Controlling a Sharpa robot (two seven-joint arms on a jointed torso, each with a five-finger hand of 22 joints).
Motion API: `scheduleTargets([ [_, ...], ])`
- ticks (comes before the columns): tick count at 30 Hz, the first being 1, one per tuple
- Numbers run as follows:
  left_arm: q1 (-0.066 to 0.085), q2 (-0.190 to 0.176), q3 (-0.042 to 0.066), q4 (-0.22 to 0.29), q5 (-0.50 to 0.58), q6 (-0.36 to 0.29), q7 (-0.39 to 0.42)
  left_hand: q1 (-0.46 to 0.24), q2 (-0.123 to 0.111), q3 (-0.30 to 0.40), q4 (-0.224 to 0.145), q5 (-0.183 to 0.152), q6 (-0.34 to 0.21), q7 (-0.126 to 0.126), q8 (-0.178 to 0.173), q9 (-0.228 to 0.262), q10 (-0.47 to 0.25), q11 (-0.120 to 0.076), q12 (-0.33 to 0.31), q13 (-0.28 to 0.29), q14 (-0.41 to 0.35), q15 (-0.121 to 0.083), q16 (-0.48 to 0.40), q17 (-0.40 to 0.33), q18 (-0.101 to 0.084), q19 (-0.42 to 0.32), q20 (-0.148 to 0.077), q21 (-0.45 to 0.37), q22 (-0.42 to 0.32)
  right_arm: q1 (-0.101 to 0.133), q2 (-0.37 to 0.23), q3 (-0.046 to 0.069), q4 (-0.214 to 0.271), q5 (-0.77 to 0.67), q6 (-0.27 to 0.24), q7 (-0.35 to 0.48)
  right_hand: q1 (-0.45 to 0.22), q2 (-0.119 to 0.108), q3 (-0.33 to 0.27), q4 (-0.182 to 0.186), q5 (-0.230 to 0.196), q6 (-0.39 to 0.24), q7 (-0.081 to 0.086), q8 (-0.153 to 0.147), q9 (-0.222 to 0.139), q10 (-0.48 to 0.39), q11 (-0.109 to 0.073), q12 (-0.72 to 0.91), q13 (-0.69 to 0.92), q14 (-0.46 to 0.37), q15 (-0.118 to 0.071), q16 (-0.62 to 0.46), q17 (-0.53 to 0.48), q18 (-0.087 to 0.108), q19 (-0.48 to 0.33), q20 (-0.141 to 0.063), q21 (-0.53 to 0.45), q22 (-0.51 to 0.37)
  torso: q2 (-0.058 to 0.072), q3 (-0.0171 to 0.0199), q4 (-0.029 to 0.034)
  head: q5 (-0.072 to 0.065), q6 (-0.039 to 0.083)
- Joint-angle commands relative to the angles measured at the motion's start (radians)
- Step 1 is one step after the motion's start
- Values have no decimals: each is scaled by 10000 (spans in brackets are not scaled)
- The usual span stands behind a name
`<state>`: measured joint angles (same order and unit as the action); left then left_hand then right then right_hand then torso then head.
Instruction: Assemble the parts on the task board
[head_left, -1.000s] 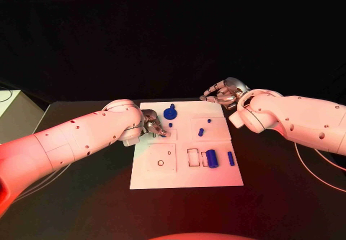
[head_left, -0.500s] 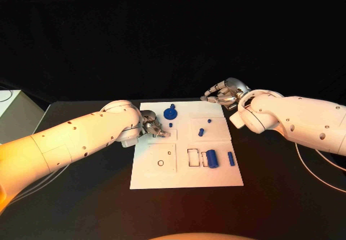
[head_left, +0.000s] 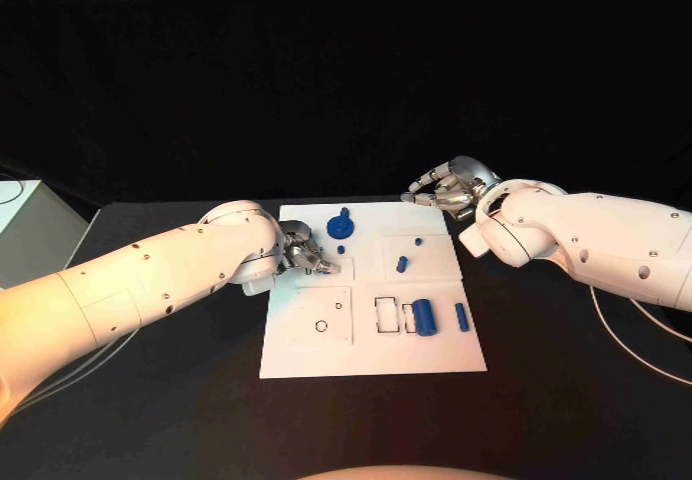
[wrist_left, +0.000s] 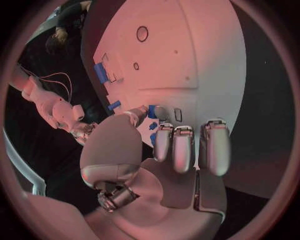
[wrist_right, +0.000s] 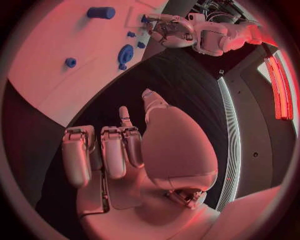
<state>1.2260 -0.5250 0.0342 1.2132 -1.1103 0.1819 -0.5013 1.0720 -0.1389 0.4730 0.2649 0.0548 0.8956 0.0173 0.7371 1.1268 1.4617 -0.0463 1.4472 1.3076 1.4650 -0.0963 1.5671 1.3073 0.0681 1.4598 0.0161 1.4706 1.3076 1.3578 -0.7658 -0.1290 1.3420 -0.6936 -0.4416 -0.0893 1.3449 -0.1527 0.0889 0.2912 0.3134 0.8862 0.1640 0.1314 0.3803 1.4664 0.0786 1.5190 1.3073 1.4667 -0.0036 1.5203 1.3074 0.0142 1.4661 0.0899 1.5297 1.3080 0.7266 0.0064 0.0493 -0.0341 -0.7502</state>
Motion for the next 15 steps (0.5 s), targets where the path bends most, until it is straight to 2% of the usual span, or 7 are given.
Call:
scheduleTargets([
  [1, -55, -12, -17, 12, 118, 49, -149, -32, -106, -75, 33, -38, 59, 27, -66, 21, -3, 0, -29, 637, 1058, -39, 37, 2635, -185, 31, -45, -40, 163, -8, 2, 3, -8, -51, 125, 66, -103, 12, 68, -16, -7, -44, 9, 49, 16, 485, 9, -30, 2152, 773, 20, -65, 1481, -13, 888, 56, -58, 2172, 1, 6, 5, -2, 5],
  [15, -56, -68, 26, 26, 142, 32, -146, -32, -125, -115, 65, -38, 62, 27, -72, 30, -14, 0, -43, 617, 1058, -38, 37, 2635, -186, 35, -45, -37, 171, -32, 6, 2, -34, -49, 159, 59, -127, 20, 79, -16, -13, -48, 9, 58, 19, 490, 9, -26, 2155, 769, 19, -73, 1467, -12, 886, 56, -64, 2167, 7, 6, 7, 13, 0],
])
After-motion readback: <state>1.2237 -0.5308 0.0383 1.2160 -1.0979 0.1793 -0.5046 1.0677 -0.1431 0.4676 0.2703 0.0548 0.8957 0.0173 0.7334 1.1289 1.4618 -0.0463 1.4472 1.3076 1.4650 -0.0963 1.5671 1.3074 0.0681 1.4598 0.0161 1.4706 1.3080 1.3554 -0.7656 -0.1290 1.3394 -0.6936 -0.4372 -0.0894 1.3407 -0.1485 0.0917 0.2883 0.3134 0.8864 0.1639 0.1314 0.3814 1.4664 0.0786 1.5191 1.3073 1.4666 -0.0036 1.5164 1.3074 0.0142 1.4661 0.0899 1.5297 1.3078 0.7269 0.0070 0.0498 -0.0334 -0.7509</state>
